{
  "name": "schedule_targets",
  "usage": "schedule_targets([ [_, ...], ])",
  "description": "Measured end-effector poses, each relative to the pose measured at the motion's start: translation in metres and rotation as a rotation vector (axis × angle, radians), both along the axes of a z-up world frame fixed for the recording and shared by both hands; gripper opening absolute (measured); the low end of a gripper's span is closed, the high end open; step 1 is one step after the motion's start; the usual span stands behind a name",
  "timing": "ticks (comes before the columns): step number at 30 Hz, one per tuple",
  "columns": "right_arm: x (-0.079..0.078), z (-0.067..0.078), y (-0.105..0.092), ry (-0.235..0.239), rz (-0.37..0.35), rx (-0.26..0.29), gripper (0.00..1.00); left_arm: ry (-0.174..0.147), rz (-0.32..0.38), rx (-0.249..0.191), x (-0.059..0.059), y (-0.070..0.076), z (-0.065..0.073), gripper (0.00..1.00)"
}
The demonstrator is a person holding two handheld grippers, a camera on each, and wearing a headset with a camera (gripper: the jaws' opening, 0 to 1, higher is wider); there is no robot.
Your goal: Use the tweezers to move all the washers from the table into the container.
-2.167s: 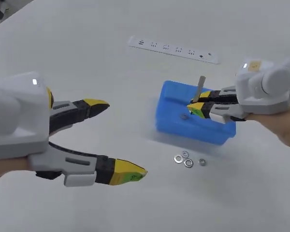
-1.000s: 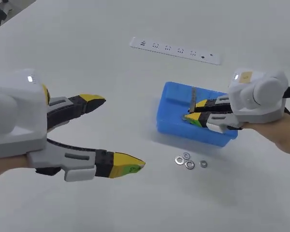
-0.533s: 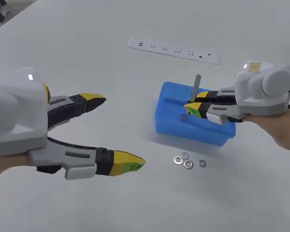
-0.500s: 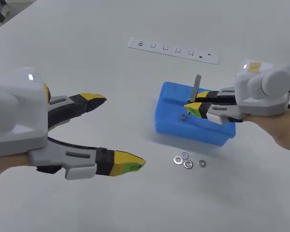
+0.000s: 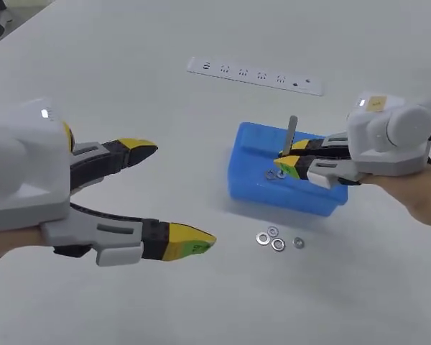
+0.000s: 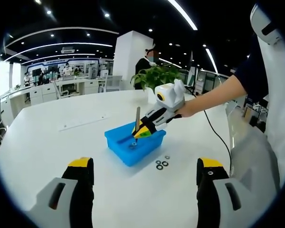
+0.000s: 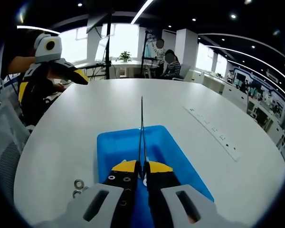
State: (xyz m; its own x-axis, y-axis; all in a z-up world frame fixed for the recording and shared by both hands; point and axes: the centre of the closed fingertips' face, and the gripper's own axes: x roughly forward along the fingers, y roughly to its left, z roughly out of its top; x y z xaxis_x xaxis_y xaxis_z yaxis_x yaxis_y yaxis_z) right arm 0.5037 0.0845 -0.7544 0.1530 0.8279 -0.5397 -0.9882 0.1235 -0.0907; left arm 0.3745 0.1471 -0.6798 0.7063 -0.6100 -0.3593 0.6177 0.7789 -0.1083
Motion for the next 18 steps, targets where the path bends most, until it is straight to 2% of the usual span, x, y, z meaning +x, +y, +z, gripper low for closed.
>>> schedule_targets([
  [4, -0.003, -0.001, 0.002, 0.002, 0.014, -0.007, 0.07, -0.008, 0.001, -0.023, 0.016, -0.001, 0.005, 0.94],
  [6, -0.005, 0.000, 0.003, 0.003, 0.019, -0.007, 0.07, 0.011, 0.009, -0.059, 0.026, -0.003, 0.003, 0.92],
  [10, -0.010, 0.006, 0.002, -0.016, 0.042, -0.013, 0.07, -0.006, -0.009, -0.084, 0.042, -0.013, 0.009, 0.91],
  [12, -0.011, 0.007, 0.001, -0.039, 0.058, -0.027, 0.07, -0.009, -0.028, -0.060, 0.049, -0.019, 0.009, 0.87],
  [13, -0.012, 0.008, 0.000, -0.057, 0.073, -0.040, 0.07, 0.004, -0.037, -0.021, 0.055, -0.020, 0.005, 0.85],
  [14, -0.013, 0.009, 0.000, -0.059, 0.078, -0.042, 0.07, 0.010, -0.050, -0.006, 0.058, -0.022, 0.003, 0.84],
  [18, -0.018, 0.016, 0.000, -0.079, 0.102, -0.038, 0.07, -0.010, -0.101, -0.010, 0.077, -0.037, 0.010, 0.82],
])
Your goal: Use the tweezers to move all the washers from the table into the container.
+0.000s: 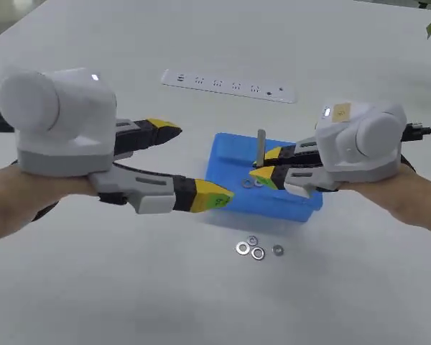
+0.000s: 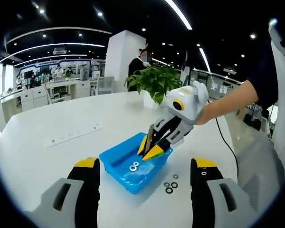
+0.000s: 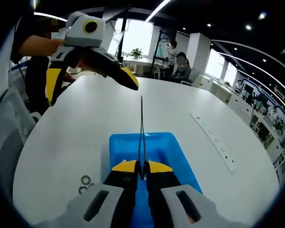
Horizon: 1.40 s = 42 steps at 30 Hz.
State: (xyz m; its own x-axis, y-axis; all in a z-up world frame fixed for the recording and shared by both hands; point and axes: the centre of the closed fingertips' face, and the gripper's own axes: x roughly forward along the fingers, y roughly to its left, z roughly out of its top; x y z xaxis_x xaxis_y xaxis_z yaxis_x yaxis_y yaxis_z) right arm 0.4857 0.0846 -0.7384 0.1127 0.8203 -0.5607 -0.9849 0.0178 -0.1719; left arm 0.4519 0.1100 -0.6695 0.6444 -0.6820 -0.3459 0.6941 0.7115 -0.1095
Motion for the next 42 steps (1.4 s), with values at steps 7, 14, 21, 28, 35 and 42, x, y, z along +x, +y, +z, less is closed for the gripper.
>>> schedule_targets([
  [7, 0.000, 0.001, 0.000, -0.009, 0.015, -0.002, 0.07, -0.041, -0.104, 0.057, 0.021, -0.024, 0.007, 0.72],
  [14, -0.001, 0.001, -0.001, -0.008, 0.019, 0.000, 0.07, -0.068, -0.200, 0.099, 0.029, -0.039, 0.008, 0.49],
  [21, -0.004, 0.004, 0.001, -0.005, 0.030, 0.011, 0.07, -0.074, -0.305, 0.116, 0.027, -0.049, 0.009, 0.25],
  [28, -0.006, 0.006, 0.003, 0.009, 0.035, 0.027, 0.07, -0.053, -0.345, 0.127, 0.025, -0.052, 0.008, 0.22],
  [35, -0.007, 0.007, 0.004, 0.019, 0.034, 0.038, 0.07, -0.071, -0.358, 0.095, 0.024, -0.054, 0.015, 0.11],
  [42, -0.011, 0.008, 0.006, 0.021, 0.046, 0.041, 0.07, -0.075, -0.395, 0.083, 0.020, -0.053, 0.015, 0.08],
])
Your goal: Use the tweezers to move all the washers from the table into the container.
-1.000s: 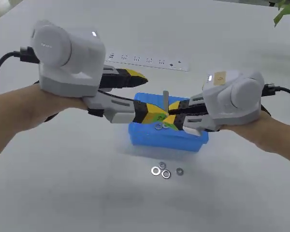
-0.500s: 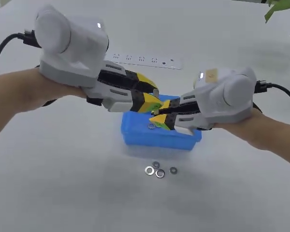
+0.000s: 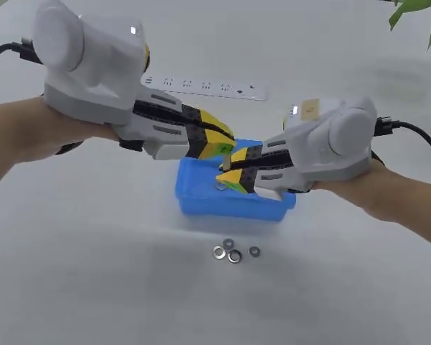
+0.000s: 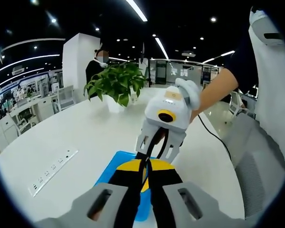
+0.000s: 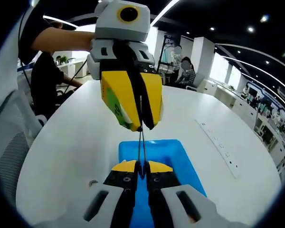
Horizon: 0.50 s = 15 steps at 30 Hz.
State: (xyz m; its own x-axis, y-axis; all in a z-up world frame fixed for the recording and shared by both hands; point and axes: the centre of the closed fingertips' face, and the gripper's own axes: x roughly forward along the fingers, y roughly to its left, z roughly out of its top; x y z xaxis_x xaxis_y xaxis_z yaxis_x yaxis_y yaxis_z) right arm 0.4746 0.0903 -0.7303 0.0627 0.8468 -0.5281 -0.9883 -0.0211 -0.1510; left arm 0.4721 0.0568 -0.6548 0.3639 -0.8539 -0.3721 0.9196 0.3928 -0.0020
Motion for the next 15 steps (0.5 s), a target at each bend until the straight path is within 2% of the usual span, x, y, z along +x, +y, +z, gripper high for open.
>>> schedule_targets([
  [2, 0.0001, 0.0015, 0.0011, 0.004, -0.003, 0.007, 0.08, -0.024, 0.011, -0.005, 0.0025, -0.0010, 0.0021, 0.07],
  [3, 0.0004, 0.0022, 0.0015, 0.006, -0.005, 0.010, 0.08, -0.014, 0.017, -0.019, 0.0031, -0.0012, 0.0028, 0.07],
  [4, 0.0008, 0.0031, 0.0020, 0.010, -0.008, 0.014, 0.08, -0.019, 0.025, -0.028, 0.0052, -0.0011, 0.0038, 0.06],
  [6, 0.0022, 0.0044, 0.0026, 0.006, -0.011, 0.017, 0.08, -0.034, 0.023, -0.029, 0.0048, -0.0028, 0.0051, 0.05],
  [7, 0.0020, 0.0049, 0.0030, 0.008, -0.010, 0.019, 0.08, -0.057, 0.024, -0.026, 0.0057, -0.0038, 0.0063, 0.05],
  [9, 0.0022, 0.0060, 0.0036, 0.003, -0.008, 0.021, 0.09, -0.051, 0.024, -0.036, 0.0054, -0.0043, 0.0073, 0.04],
  [10, 0.0020, 0.0065, 0.0040, 0.004, -0.008, 0.023, 0.09, -0.067, 0.031, -0.039, 0.0078, -0.0033, 0.0085, 0.04],
  [11, 0.0026, 0.0074, 0.0045, -0.001, -0.010, 0.026, 0.09, -0.063, 0.027, -0.044, 0.0070, -0.0037, 0.0087, 0.04],
  [12, 0.0024, 0.0077, 0.0047, -0.001, -0.009, 0.026, 0.09, -0.082, 0.026, -0.040, 0.0080, -0.0032, 0.0095, 0.04],
  [14, 0.0035, 0.0087, 0.0049, -0.008, -0.015, 0.031, 0.09, -0.086, 0.026, -0.042, 0.0074, -0.0031, 0.0098, 0.04],
  [15, 0.0035, 0.0090, 0.0049, -0.005, -0.018, 0.033, 0.09, -0.103, 0.028, -0.036, 0.0086, -0.0019, 0.0105, 0.04],
])
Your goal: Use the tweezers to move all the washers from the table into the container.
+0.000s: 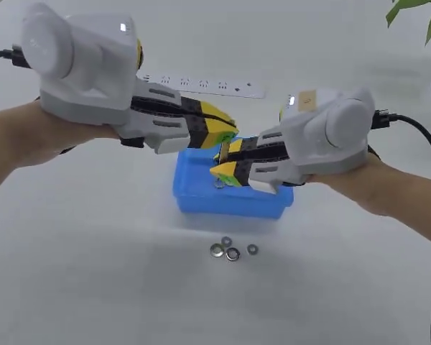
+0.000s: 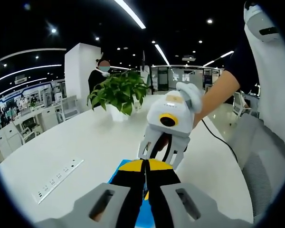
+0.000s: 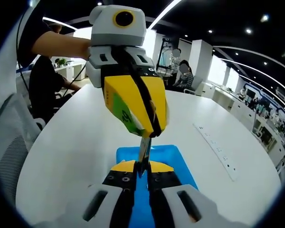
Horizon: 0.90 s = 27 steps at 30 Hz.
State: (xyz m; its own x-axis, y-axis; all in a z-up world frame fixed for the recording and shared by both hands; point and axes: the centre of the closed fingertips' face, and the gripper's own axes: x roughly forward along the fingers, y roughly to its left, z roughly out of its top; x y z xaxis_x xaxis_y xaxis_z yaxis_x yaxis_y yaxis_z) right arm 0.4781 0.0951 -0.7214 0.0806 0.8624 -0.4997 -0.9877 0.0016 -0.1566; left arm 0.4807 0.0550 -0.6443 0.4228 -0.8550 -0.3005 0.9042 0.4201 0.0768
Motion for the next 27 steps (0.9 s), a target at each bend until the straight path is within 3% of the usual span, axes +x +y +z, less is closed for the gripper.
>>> schedule_targets([
  [4, 0.001, 0.002, 0.000, 0.004, -0.015, 0.009, 0.11, -0.005, 0.001, -0.009, 0.001, 0.002, 0.002, 0.04],
  [5, 0.002, 0.003, 0.000, 0.001, -0.020, 0.012, 0.11, -0.022, 0.001, -0.005, 0.002, 0.002, 0.003, 0.04],
  [8, 0.004, 0.006, 0.000, 0.005, -0.040, 0.017, 0.13, -0.035, 0.010, -0.007, 0.005, 0.002, 0.004, 0.04],
  [9, 0.005, 0.006, 0.000, 0.009, -0.045, 0.021, 0.13, -0.024, 0.011, -0.015, 0.005, 0.002, 0.005, 0.04],
  [12, 0.009, 0.010, -0.004, -0.007, -0.072, 0.031, 0.15, -0.034, 0.023, -0.006, 0.005, 0.000, 0.006, 0.04],
  [16, 0.009, 0.011, -0.009, 0.004, -0.090, 0.037, 0.19, -0.060, 0.045, -0.003, 0.005, -0.002, 0.012, 0.04],
  [21, 0.007, 0.016, -0.018, 0.031, -0.138, 0.067, 0.23, -0.089, 0.079, -0.009, 0.003, -0.002, 0.024, 0.04],
  [23, 0.006, 0.021, -0.023, 0.038, -0.159, 0.088, 0.28, -0.096, 0.088, 0.015, 0.000, -0.002, 0.026, 0.04],
  [24, 0.004, 0.023, -0.026, 0.041, -0.170, 0.100, 0.28, -0.114, 0.094, 0.028, -0.001, -0.001, 0.028, 0.04],
  [27, 0.001, 0.027, -0.033, 0.020, -0.190, 0.106, 0.30, -0.125, 0.118, 0.001, -0.009, -0.001, 0.037, 0.04],
])
